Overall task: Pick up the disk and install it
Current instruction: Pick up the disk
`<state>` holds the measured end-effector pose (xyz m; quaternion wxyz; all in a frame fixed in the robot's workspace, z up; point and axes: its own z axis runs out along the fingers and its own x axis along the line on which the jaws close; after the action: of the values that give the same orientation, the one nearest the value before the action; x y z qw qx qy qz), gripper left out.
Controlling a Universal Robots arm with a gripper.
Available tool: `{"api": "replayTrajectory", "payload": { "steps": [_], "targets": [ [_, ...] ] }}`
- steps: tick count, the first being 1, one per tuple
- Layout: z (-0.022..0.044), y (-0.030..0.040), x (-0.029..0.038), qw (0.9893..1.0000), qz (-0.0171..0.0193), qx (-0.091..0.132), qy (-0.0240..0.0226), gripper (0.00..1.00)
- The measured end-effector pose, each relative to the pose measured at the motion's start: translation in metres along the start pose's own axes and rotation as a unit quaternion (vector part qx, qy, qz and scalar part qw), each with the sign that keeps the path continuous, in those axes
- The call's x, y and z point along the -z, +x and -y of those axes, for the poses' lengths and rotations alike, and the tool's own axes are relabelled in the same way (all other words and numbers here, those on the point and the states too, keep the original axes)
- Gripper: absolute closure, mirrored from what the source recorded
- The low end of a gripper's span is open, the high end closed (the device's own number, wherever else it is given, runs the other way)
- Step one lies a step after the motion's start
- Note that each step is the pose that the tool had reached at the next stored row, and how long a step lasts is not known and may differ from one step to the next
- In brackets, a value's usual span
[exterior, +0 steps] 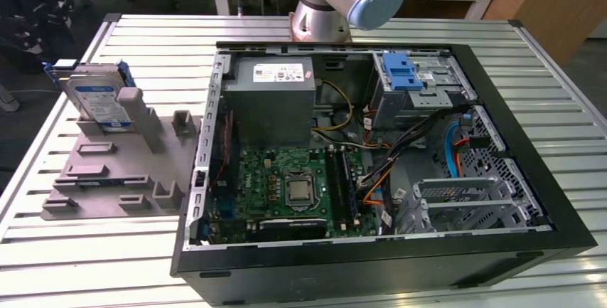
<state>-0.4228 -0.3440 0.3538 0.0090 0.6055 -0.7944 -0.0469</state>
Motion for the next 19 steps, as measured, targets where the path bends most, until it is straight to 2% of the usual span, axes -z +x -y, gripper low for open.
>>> {"api": "replayTrajectory", "payload": {
  "steps": [2, 4, 5, 8, 11, 14, 19],
  "targets": [
    [0.0001, 0.0000, -0.0010, 0.9999, 0.0001, 0.011, 0.0032, 0.47],
    [0.0000, 0.0001, -0.0019, 0.9998, 0.0010, 0.017, 0.0082, 0.47],
    [-0.0002, 0.0002, -0.0024, 0.9998, 0.0017, 0.018, 0.0113, 0.41],
    [-0.0004, 0.0005, -0.0045, 0.9996, 0.0033, 0.023, 0.0184, 0.41],
    [-0.0003, 0.0005, -0.0060, 0.9987, 0.0020, 0.047, 0.0183, 0.41],
    [-0.0004, 0.0006, -0.0072, 0.9972, 0.0003, 0.072, 0.0171, 0.41],
    [-0.0049, 0.0020, -0.0111, 0.9969, 0.0005, 0.076, 0.0184, 0.41]
  ]
}}
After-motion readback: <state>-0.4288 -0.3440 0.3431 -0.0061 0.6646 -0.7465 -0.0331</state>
